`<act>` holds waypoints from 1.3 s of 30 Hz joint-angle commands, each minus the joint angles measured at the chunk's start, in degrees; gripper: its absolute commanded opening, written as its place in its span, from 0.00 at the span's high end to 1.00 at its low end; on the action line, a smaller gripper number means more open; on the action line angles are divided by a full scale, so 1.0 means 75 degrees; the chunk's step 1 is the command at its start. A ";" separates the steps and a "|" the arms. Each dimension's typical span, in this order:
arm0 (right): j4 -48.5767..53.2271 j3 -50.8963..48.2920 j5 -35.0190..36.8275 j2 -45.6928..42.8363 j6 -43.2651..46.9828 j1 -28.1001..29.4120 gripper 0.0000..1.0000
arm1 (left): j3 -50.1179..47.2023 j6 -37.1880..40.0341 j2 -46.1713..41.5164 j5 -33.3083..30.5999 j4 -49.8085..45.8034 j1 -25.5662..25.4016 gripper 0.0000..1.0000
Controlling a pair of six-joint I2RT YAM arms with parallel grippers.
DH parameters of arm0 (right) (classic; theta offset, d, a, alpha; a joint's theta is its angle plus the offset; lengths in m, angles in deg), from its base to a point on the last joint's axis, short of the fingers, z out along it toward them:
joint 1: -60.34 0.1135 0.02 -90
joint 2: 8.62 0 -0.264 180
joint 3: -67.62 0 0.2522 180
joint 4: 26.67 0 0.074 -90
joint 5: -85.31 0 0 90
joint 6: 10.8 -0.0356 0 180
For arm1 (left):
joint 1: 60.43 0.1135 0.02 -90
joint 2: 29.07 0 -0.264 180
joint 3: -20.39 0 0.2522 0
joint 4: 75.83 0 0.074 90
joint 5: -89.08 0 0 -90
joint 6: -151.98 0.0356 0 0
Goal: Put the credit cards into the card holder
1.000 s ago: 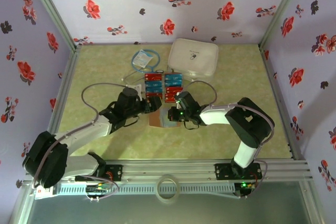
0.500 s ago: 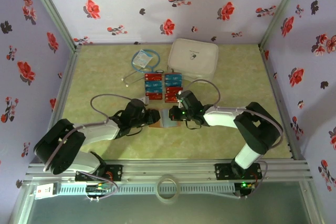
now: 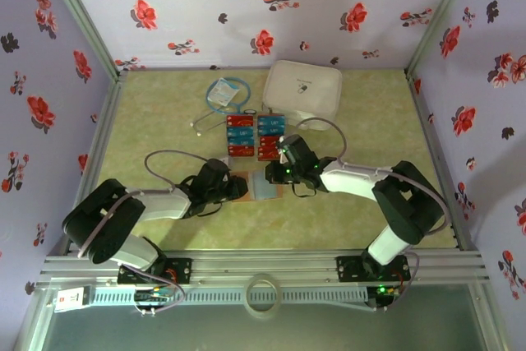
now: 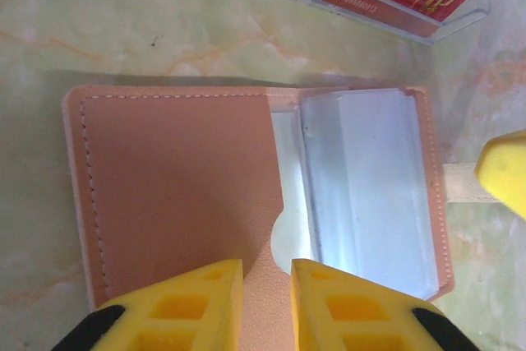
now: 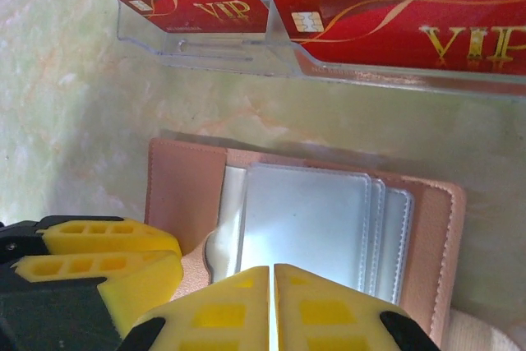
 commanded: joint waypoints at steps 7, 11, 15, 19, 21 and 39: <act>0.0401 0.0432 -0.0076 0.0566 0.0454 -0.0203 0.91 | -0.0092 0.0415 0.0165 -0.0143 0.0068 -0.0055 0.78; 0.0404 0.0502 -0.0107 0.0753 0.0539 -0.0256 0.92 | -0.0057 0.0454 0.0224 -0.0132 0.0037 -0.0057 0.78; 0.0392 0.0551 -0.0185 0.0963 0.0596 -0.0273 0.92 | 0.0001 0.0545 0.0292 -0.0120 -0.0023 -0.0055 0.76; 0.0306 0.0518 -0.0317 0.1108 0.0590 -0.0273 0.93 | 0.0049 0.0602 0.0342 -0.0090 -0.0061 -0.0055 0.70; 0.0207 0.0445 -0.0395 0.1136 0.0548 -0.0273 0.93 | 0.0061 0.0631 0.0341 -0.0096 -0.0057 -0.0061 0.65; -0.0358 0.0258 -0.0697 0.1266 0.0140 -0.0136 0.94 | 0.0610 0.1070 0.0501 -0.0372 -0.0760 -0.0350 0.45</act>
